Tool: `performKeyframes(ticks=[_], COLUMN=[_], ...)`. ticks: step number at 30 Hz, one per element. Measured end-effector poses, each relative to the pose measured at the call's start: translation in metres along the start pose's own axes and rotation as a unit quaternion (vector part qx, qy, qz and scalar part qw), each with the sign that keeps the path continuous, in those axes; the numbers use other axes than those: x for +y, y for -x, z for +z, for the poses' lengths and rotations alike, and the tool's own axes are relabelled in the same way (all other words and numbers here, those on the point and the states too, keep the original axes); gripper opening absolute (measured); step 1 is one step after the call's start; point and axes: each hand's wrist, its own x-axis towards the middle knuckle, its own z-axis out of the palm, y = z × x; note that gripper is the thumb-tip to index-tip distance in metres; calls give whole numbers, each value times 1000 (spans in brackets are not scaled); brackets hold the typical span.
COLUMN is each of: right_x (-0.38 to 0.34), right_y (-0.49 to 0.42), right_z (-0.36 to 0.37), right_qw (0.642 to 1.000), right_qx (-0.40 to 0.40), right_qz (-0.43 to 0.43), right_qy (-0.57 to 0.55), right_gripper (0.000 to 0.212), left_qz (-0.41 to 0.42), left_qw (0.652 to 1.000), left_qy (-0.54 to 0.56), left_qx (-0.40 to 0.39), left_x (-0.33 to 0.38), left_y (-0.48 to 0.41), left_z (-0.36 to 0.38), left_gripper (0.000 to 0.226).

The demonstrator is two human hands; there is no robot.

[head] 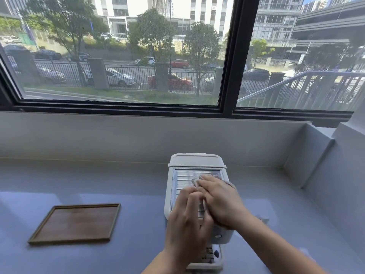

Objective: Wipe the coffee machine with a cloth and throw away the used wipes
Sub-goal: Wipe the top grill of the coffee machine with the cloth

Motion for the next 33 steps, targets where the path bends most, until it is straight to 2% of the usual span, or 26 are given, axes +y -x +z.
performKeyframes(ticks=[2, 3, 4, 6, 8, 10, 13, 16, 18, 21, 24, 27, 29, 31, 33], right_x=[-8, -4, 3, 19, 28, 32, 30, 21, 12, 6, -3, -10, -6, 1, 5], right_y=[9, 12, 16, 29, 48, 65, 82, 87, 88, 81, 67, 56, 54, 54, 54], right_z=[-18, -29, -39, -53, -54, -42, -26, -19, -12, 4, 15, 15, 17, 21, 20], right_qw=[981, 971, 965, 960, 971, 970, 952, 945, 947, 960, 966, 972, 975, 981, 988], right_qx=[-18, 24, 75, 170, 156, 106, 134, 180, 176, 201, 245, 222, 196, 167, 123], right_qz=[26, 44, 58, 92, 107, 141, 144, 109, 96, 87, 69, 80, 100, 97, 90], right_qy=[-193, -232, -246, -205, -144, -166, -236, -250, -249, -173, -53, 24, 31, 19, -3], right_gripper=[24, 25, 27, 25, 23, 30, 36, 26, 22, 27, 31, 22, 34, 54, 56], left_qz=[-14, -1, 26, 69, 56, 48, 65, 94, 105, 125, 93, 40, 54, 99, 122], left_qw=[999, 998, 995, 979, 952, 924, 921, 932, 943, 951, 952, 945, 935, 936, 949], left_qy=[13, -6, -45, -124, -190, -233, -242, -208, -170, -124, -123, -160, -192, -175, -137], left_qx=[-27, -58, -87, -147, -235, -300, -297, -282, -266, -254, -263, -282, -293, -289, -255], left_x=[4, 7, 10, 17, 26, 29, 27, 10, -10, -32, -36, -42, -42, -42, -49], left_y=[-2, -3, -6, -17, -31, -42, -50, -45, -36, -34, -54, -82, -86, -73, -55], left_z=[-3, -2, 0, 10, 21, 29, 28, 7, -11, -21, -9, 7, 9, -3, -24], left_gripper=[29, 37, 45, 55, 59, 55, 46, 41, 33, 29, 38, 41, 41, 41, 41])
